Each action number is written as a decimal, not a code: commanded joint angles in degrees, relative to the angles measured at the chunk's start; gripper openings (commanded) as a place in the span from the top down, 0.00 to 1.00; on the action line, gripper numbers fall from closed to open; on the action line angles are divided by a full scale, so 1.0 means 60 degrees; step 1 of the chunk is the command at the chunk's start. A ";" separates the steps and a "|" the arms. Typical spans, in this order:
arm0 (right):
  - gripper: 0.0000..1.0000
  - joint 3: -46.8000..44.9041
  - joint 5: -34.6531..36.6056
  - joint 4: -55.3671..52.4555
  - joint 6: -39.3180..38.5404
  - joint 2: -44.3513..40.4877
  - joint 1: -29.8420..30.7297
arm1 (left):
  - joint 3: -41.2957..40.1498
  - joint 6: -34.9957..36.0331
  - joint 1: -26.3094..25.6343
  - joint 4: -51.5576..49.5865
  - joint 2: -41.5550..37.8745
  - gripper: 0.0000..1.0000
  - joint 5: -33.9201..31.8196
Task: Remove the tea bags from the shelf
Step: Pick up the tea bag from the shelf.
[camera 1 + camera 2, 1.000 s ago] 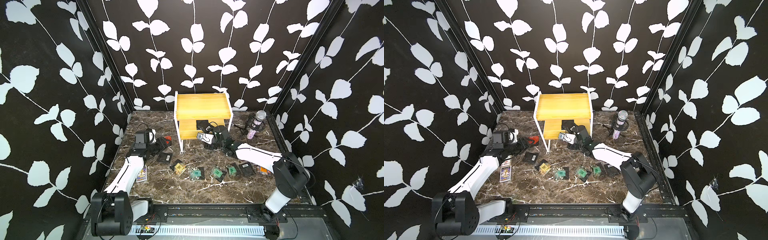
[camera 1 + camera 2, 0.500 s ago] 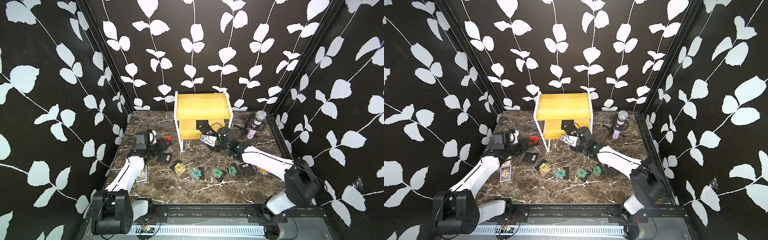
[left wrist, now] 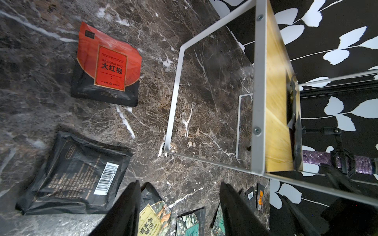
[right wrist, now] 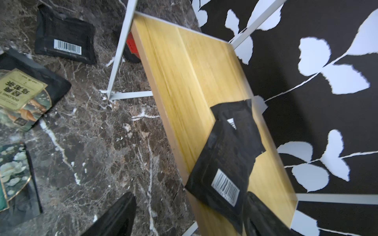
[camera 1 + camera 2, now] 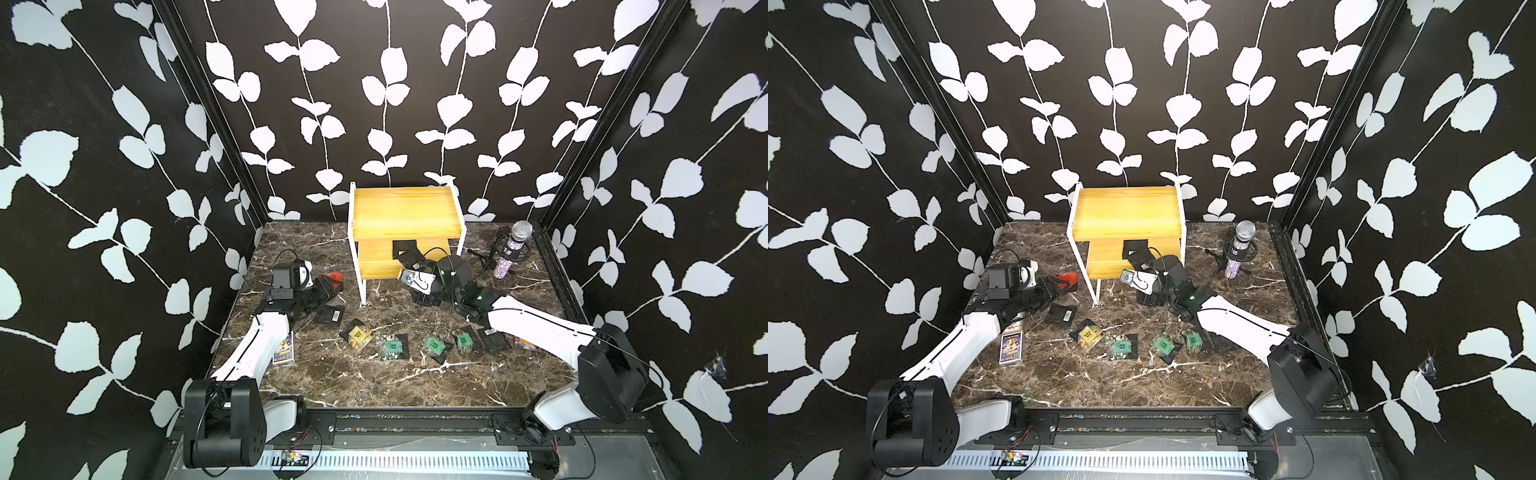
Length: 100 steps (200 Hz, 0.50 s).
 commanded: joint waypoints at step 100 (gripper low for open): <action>0.18 0.1251 0.0601 0.0644 -0.0425 0.1602 0.0044 | -0.0166 0.0070 -0.0036 0.0011 -0.0093 0.44 0.0046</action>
